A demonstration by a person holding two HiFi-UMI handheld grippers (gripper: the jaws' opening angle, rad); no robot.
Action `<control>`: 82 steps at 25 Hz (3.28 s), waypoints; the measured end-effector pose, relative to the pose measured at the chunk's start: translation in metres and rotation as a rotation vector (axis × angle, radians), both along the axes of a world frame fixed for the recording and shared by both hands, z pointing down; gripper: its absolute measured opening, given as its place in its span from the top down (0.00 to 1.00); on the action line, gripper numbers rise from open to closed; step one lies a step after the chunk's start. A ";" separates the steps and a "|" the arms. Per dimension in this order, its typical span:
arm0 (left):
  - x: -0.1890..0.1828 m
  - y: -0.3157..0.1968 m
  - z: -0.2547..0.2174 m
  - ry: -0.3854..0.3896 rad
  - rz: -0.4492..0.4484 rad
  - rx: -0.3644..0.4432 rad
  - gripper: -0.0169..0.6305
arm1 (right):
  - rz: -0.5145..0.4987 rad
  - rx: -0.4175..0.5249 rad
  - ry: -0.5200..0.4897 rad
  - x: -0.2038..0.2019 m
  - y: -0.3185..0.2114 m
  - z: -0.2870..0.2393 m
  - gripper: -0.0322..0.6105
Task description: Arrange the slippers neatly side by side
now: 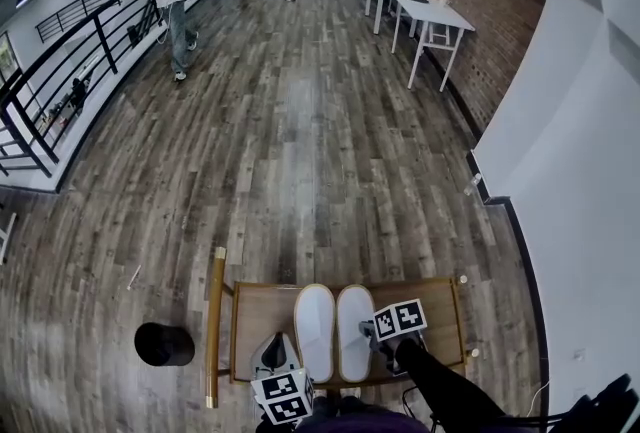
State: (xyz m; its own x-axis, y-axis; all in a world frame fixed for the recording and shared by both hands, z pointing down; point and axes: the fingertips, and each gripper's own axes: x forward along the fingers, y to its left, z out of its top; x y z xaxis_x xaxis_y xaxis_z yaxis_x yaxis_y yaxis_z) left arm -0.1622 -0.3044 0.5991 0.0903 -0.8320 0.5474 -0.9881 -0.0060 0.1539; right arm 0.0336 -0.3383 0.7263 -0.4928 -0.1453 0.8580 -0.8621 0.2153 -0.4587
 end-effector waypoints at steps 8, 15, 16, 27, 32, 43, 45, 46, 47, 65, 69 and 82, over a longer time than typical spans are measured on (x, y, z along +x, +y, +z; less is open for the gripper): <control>0.005 -0.001 -0.001 -0.001 0.016 0.001 0.97 | -0.059 0.018 -0.004 -0.003 0.003 -0.005 0.85; 0.012 -0.003 0.000 0.000 0.025 -0.001 0.97 | -0.076 0.089 -0.013 0.001 0.000 -0.024 0.82; 0.013 -0.003 0.000 -0.001 0.029 -0.001 0.97 | -0.077 0.115 -0.027 0.000 -0.001 -0.033 0.82; 0.046 -0.030 -0.020 0.028 0.090 0.060 0.97 | 0.051 0.486 -0.171 -0.019 -0.016 -0.147 0.82; 0.069 -0.041 -0.045 0.056 0.125 0.125 0.97 | 0.111 0.632 -0.154 -0.012 -0.009 -0.179 0.85; 0.087 -0.026 -0.060 0.042 0.139 0.150 0.97 | 0.095 0.736 -0.108 -0.017 0.024 -0.189 0.85; 0.088 -0.023 -0.055 0.033 0.141 0.136 0.97 | 0.088 0.738 -0.094 -0.018 0.026 -0.186 0.85; 0.087 -0.022 -0.056 0.030 0.140 0.143 0.97 | 0.086 0.740 -0.085 -0.019 0.027 -0.185 0.85; 0.086 -0.021 -0.058 0.027 0.142 0.151 0.97 | 0.086 0.741 -0.077 -0.019 0.028 -0.184 0.85; 0.074 -0.001 -0.051 0.022 0.159 0.141 0.97 | 0.137 0.736 -0.018 -0.005 0.033 -0.175 0.95; 0.076 0.001 -0.050 0.020 0.161 0.140 0.97 | 0.133 0.737 -0.018 -0.004 0.034 -0.174 0.95; 0.077 0.007 -0.051 0.020 0.162 0.140 0.97 | 0.136 0.727 -0.017 -0.003 0.037 -0.174 0.95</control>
